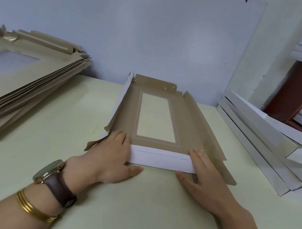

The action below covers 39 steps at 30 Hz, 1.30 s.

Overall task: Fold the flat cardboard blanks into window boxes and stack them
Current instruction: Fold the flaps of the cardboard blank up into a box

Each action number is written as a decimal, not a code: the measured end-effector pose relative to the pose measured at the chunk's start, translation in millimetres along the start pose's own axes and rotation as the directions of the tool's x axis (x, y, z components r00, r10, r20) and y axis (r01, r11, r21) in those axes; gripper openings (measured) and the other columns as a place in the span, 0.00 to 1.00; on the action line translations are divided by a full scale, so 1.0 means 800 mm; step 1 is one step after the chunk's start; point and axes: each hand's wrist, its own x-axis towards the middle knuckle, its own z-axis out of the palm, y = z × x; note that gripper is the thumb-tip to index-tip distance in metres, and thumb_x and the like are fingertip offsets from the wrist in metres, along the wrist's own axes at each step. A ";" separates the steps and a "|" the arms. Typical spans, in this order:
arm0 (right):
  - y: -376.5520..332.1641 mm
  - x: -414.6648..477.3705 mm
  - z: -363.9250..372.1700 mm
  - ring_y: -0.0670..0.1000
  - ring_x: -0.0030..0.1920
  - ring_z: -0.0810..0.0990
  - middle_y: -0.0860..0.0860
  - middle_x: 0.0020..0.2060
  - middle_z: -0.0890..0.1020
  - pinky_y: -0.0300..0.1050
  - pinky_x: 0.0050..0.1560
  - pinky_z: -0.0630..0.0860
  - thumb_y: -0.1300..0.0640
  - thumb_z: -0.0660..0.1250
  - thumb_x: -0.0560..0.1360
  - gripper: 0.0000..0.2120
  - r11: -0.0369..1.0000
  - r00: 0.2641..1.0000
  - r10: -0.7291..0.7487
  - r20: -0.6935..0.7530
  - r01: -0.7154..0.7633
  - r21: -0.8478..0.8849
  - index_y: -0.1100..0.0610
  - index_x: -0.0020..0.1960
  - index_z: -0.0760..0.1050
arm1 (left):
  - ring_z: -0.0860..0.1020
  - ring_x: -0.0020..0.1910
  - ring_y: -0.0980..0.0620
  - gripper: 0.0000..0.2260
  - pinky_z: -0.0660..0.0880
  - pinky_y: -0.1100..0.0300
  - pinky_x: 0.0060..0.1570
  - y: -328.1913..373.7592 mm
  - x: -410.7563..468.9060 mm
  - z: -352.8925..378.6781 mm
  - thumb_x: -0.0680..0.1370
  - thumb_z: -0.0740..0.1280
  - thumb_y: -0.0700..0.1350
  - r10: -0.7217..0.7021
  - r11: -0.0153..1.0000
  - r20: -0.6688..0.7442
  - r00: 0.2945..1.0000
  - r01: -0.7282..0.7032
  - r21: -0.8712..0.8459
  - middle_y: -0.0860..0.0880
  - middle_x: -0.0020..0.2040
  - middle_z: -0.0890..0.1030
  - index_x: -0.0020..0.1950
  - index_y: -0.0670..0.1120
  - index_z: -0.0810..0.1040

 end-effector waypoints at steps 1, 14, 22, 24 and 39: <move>-0.001 -0.001 -0.001 0.41 0.77 0.49 0.44 0.77 0.55 0.33 0.71 0.51 0.44 0.64 0.78 0.34 0.999 0.999 -0.030 -0.042 0.031 0.018 0.51 0.78 0.54 | 0.61 0.65 0.50 0.23 0.62 0.59 0.65 0.000 -0.001 -0.003 0.76 0.56 0.65 0.019 0.999 -0.027 0.999 -0.019 -0.025 0.49 0.59 0.66 0.55 0.46 0.64; 0.000 0.001 0.004 0.46 0.67 0.63 0.49 0.65 0.68 0.41 0.65 0.63 0.53 0.64 0.79 0.15 0.985 0.980 -0.170 -0.099 0.173 0.015 0.52 0.65 0.76 | 0.59 0.60 0.54 0.16 0.69 0.54 0.59 -0.004 0.001 0.004 0.79 0.53 0.59 0.010 1.000 -0.009 1.000 -0.010 -0.019 0.52 0.58 0.62 0.52 0.47 0.66; -0.005 0.009 0.002 0.44 0.51 0.67 0.42 0.44 0.72 0.44 0.51 0.61 0.51 0.56 0.82 0.12 0.980 0.974 -0.188 -0.125 0.177 -0.092 0.50 0.55 0.78 | 0.69 0.50 0.53 0.12 0.71 0.58 0.46 -0.007 0.004 -0.001 0.81 0.56 0.53 0.133 0.986 -0.193 0.972 -0.150 -0.073 0.52 0.50 0.69 0.57 0.48 0.73; -0.006 0.012 -0.001 0.45 0.49 0.68 0.40 0.41 0.71 0.44 0.49 0.61 0.51 0.55 0.82 0.12 0.980 0.975 -0.181 -0.127 0.167 -0.112 0.49 0.52 0.77 | 0.71 0.50 0.51 0.11 0.71 0.56 0.45 -0.009 0.005 -0.003 0.82 0.55 0.51 0.139 0.986 -0.209 0.968 -0.154 -0.057 0.53 0.48 0.72 0.56 0.49 0.73; -0.010 0.030 -0.021 0.44 0.47 0.68 0.39 0.42 0.69 0.39 0.47 0.65 0.56 0.62 0.80 0.10 0.946 0.946 -0.322 0.034 0.323 -0.031 0.50 0.59 0.78 | 0.71 0.53 0.52 0.11 0.70 0.58 0.50 0.004 0.020 0.004 0.82 0.57 0.51 0.274 0.956 -0.245 0.930 -0.290 -0.032 0.52 0.53 0.73 0.58 0.49 0.75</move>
